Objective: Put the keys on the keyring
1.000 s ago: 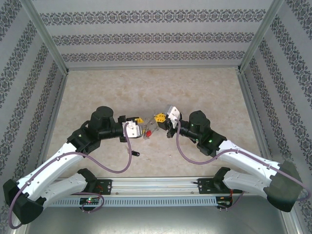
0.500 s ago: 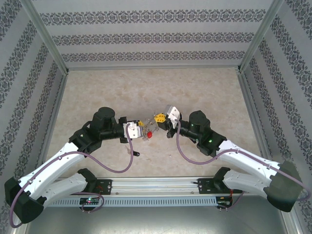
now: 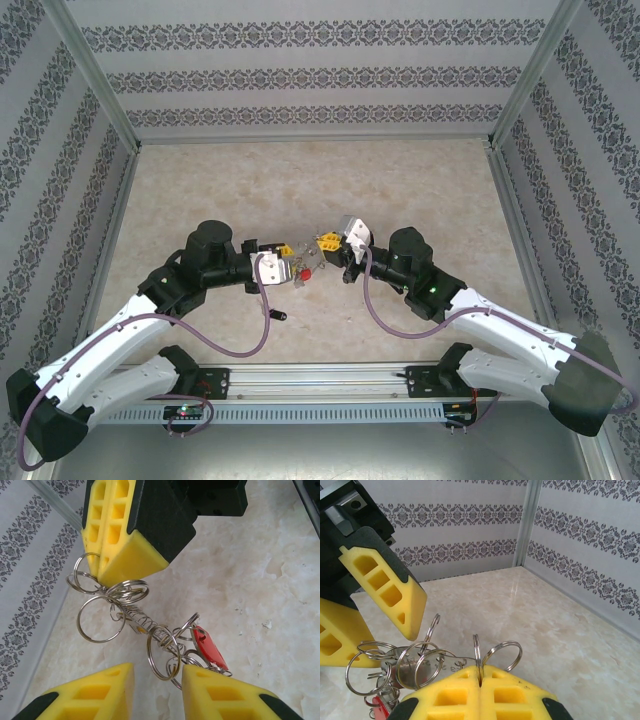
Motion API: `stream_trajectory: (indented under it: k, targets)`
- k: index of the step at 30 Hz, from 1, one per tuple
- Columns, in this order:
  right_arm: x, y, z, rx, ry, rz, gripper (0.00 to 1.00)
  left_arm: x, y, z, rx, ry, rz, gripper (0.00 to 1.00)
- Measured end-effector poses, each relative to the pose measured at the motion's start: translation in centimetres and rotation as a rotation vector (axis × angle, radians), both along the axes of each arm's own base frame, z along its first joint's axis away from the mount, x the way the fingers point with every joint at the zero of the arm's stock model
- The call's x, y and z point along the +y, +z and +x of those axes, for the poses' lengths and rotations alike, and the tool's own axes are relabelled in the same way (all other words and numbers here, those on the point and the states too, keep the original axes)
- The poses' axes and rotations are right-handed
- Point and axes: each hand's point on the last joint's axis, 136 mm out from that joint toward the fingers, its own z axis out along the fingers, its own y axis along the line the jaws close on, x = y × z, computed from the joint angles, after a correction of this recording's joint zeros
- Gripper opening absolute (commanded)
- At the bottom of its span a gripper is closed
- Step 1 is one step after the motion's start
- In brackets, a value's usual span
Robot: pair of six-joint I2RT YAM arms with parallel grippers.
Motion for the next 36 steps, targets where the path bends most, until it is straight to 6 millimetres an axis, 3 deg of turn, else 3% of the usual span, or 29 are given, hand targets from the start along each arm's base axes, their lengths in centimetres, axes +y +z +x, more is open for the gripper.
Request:
stream_trajectory:
  k: [6,12,21,28,36]
  targets:
    - [0.0,0.0,0.0,0.0,0.0,0.0,0.0,-0.3,0.3,-0.2,0.001,-0.018,-0.016,0.3]
    - [0.0,0.0,0.0,0.0,-0.001,0.0,0.0,-0.5,0.5,0.0,0.003,-0.018,-0.03,0.19]
    - [-0.1,0.2,-0.1,-0.003,-0.001,0.003,0.0,-0.5,0.5,-0.1,0.003,-0.02,-0.031,0.17]
    - [-0.2,0.5,-0.2,-0.01,0.0,0.009,0.0,-0.5,0.7,-0.1,-0.009,-0.024,-0.025,0.0]
    - [-0.2,0.0,-0.4,-0.02,0.01,-0.006,0.0,-0.4,1.8,0.0,-0.025,-0.017,-0.027,0.0]
